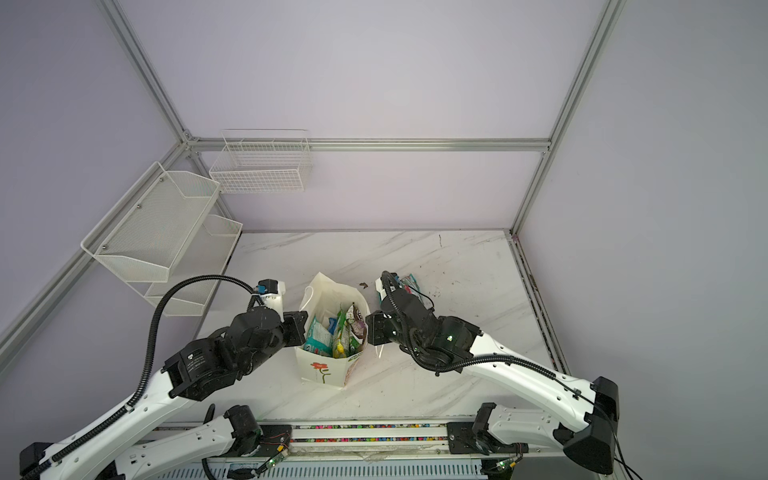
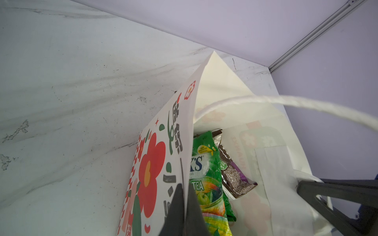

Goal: Place the snacks into the paper bag
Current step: 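Push the right gripper down into the paper bag to settle the snacks, then lift the right gripper out of the paper bag and draw it back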

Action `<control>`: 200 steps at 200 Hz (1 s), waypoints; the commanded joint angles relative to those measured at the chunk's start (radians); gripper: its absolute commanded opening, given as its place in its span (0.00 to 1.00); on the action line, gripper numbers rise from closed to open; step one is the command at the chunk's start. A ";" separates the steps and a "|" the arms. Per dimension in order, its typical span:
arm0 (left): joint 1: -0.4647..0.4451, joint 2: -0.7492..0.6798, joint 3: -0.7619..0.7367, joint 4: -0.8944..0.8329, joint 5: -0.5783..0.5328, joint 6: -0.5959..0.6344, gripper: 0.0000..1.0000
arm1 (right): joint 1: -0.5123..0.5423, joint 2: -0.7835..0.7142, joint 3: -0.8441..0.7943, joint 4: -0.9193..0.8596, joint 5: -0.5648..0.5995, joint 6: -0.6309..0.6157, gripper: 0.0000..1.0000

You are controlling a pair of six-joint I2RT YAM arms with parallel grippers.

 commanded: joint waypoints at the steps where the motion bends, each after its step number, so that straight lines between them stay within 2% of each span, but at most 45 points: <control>1: -0.001 -0.003 0.004 0.058 -0.033 -0.001 0.00 | -0.007 -0.039 0.066 0.092 0.054 -0.028 0.00; 89: 0.000 -0.007 -0.016 0.056 -0.043 -0.003 0.00 | -0.029 -0.011 0.045 0.109 0.043 -0.018 0.00; 112: 0.000 -0.003 -0.016 0.051 -0.047 -0.005 0.00 | -0.030 -0.012 0.048 0.107 0.041 -0.018 0.05; 130: 0.000 0.001 -0.018 0.051 -0.050 -0.004 0.00 | -0.030 -0.016 0.043 0.109 0.042 -0.019 0.14; 147: 0.001 0.005 -0.015 0.051 -0.052 -0.002 0.00 | -0.031 -0.022 0.042 0.112 0.037 -0.029 0.34; 172: 0.001 0.014 -0.004 0.051 -0.052 0.002 0.00 | -0.032 -0.034 0.048 0.112 0.023 -0.039 0.51; 200: 0.003 0.027 0.006 0.049 -0.052 0.005 0.00 | -0.032 -0.068 0.055 0.109 0.022 -0.042 0.62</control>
